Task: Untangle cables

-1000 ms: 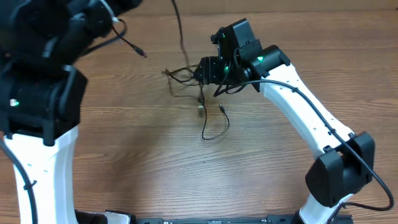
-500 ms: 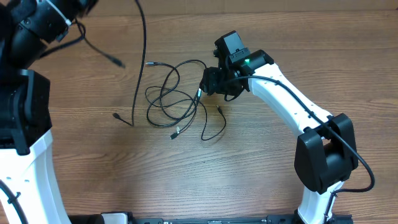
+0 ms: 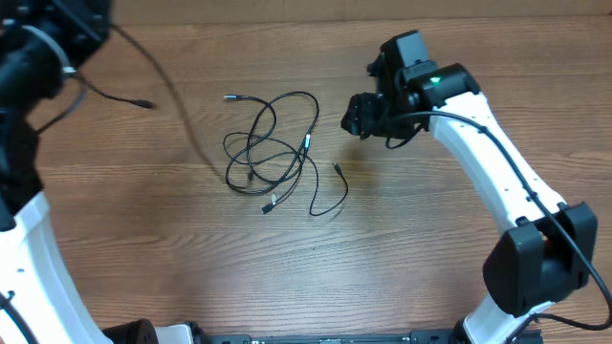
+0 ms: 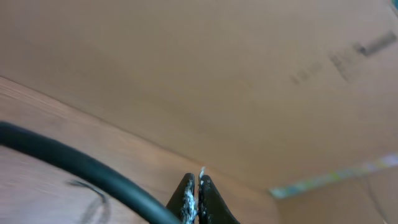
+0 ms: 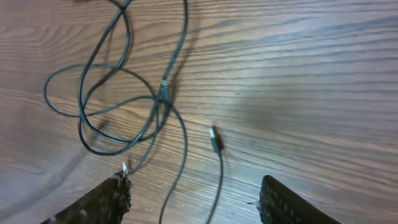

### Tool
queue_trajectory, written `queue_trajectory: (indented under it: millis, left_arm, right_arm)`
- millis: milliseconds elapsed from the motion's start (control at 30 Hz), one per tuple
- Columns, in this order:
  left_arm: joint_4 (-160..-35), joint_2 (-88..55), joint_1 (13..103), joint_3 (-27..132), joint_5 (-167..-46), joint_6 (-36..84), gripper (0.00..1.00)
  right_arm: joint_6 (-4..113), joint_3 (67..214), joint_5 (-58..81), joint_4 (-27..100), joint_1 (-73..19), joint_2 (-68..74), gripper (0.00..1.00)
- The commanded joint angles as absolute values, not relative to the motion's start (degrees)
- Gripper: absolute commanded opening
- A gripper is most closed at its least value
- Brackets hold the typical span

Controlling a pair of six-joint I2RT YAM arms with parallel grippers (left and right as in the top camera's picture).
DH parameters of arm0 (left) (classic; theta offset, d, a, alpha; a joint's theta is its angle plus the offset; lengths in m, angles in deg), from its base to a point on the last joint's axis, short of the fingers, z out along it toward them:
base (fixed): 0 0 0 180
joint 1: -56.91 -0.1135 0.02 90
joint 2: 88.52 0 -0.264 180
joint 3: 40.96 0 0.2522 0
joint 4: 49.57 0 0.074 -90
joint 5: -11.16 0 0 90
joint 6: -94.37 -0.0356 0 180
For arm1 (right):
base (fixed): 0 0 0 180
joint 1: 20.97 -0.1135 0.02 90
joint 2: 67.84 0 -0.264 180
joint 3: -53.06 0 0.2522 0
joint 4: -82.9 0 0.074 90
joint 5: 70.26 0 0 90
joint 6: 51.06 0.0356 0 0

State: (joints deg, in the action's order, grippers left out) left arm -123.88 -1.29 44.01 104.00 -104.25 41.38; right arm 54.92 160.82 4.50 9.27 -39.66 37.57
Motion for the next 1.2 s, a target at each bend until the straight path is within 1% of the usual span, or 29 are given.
queue_trajectory:
  millis: [0,167,233,300,467,567,733,833,1167]
  left_arm:
    - [-123.12,-1.62,37.58,104.63,-101.61,37.73,0.04]
    - [-121.04,-1.62,27.57,104.63,-99.38,36.47,0.04]
    - [-121.61,-1.54,24.07,104.61,-96.1,35.31,0.04]
    - [-122.48,-0.99,22.39,104.59,-89.91,33.45,0.04]
    - [-127.05,1.9,22.35,104.55,-72.82,33.93,0.04]
    - [-129.35,5.39,22.33,104.55,-66.97,36.66,0.04]
    - [-133.96,12.32,22.3,104.52,-64.25,38.52,0.04]
    - [-135.44,15.91,22.3,104.52,-60.19,40.73,0.04]
    - [-138.92,28.12,20.53,104.52,-59.38,40.82,0.04]
  right_arm:
    - [53.81,160.64,4.04,8.85,-38.64,36.63,0.66]
    - [53.79,160.64,4.06,8.74,-38.46,36.63,0.66]
    - [53.81,160.64,4.06,8.76,-38.46,36.63,0.66]
    - [53.81,160.64,4.06,8.76,-38.46,36.63,0.66]
    - [53.81,160.64,4.06,8.61,-38.46,36.63,0.66]
    - [53.79,160.64,4.06,7.91,-38.46,36.63,0.66]
    - [53.37,160.64,4.08,6.58,-38.46,36.63,0.66]
    - [53.37,160.64,4.08,5.9,-38.46,36.63,0.66]
    - [52.37,160.64,4.21,3.43,-38.48,36.63,0.66]
